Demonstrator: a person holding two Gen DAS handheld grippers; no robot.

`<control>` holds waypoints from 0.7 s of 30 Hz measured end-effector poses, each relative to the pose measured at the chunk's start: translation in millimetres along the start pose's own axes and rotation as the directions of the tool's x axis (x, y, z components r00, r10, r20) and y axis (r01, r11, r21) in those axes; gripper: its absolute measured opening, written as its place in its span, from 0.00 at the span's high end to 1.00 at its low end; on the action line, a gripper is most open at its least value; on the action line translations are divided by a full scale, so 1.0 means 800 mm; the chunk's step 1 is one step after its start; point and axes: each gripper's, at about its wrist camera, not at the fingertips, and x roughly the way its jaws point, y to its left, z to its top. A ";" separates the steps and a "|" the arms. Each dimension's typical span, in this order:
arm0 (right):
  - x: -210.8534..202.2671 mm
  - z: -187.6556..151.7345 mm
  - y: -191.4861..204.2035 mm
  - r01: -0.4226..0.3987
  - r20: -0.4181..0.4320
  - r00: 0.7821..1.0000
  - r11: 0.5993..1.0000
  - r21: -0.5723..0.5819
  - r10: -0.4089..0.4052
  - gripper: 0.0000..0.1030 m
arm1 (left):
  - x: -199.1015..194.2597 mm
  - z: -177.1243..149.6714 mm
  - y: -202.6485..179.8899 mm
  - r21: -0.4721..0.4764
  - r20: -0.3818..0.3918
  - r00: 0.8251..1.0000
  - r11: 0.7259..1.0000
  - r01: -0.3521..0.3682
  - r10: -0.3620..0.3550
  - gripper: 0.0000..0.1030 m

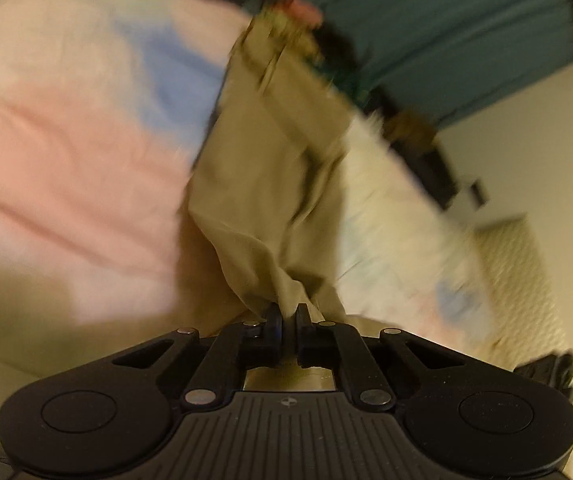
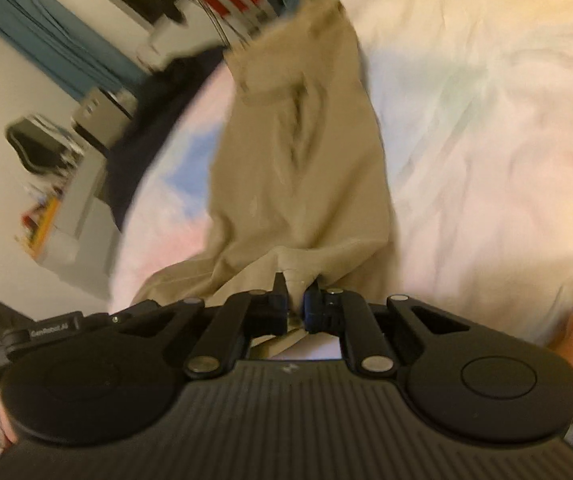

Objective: Fold clothes
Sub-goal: 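Lift the hem with both tools and fold it toward the collar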

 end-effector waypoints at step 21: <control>-0.111 -0.076 -0.016 -0.118 0.091 0.989 0.993 0.029 0.115 0.93 | -0.114 -0.105 0.013 -0.137 0.086 0.991 0.984 0.115 -0.104 0.97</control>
